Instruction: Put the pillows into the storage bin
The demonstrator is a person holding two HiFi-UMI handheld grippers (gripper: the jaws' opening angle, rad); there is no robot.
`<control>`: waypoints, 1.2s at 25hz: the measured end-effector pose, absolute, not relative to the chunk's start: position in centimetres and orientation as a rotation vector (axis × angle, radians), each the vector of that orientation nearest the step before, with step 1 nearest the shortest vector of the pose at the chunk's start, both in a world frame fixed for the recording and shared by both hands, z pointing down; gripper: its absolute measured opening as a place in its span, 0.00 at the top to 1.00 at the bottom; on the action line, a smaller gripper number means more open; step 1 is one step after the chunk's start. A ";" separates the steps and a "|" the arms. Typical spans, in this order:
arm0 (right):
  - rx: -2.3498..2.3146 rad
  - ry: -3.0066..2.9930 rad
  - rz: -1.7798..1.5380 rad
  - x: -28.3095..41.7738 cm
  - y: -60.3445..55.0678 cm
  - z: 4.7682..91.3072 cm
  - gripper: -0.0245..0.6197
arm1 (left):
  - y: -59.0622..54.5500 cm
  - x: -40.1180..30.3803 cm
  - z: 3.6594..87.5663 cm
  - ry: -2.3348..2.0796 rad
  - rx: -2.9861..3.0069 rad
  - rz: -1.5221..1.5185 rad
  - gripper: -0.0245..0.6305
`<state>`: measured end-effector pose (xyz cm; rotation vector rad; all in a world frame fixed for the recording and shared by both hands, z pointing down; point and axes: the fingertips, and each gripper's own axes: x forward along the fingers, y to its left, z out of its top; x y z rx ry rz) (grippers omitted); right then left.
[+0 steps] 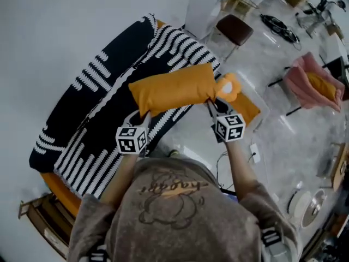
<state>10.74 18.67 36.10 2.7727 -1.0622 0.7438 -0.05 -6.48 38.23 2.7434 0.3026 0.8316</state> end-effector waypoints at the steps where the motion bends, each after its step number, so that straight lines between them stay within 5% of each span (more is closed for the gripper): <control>1: 2.803 -1.007 0.749 10.9 21.5 36.0 0.86 | -4.1 1.3 38.3 0.361 2.744 0.842 0.80; 20: 3.199 0.283 0.779 10.7 56.4 38.3 0.86 | 33.1 25.1 39.7 1.558 2.580 0.953 0.80; 30: 3.219 0.727 0.775 10.5 67.2 40.7 0.86 | 48.8 30.6 41.8 1.901 2.457 0.999 0.80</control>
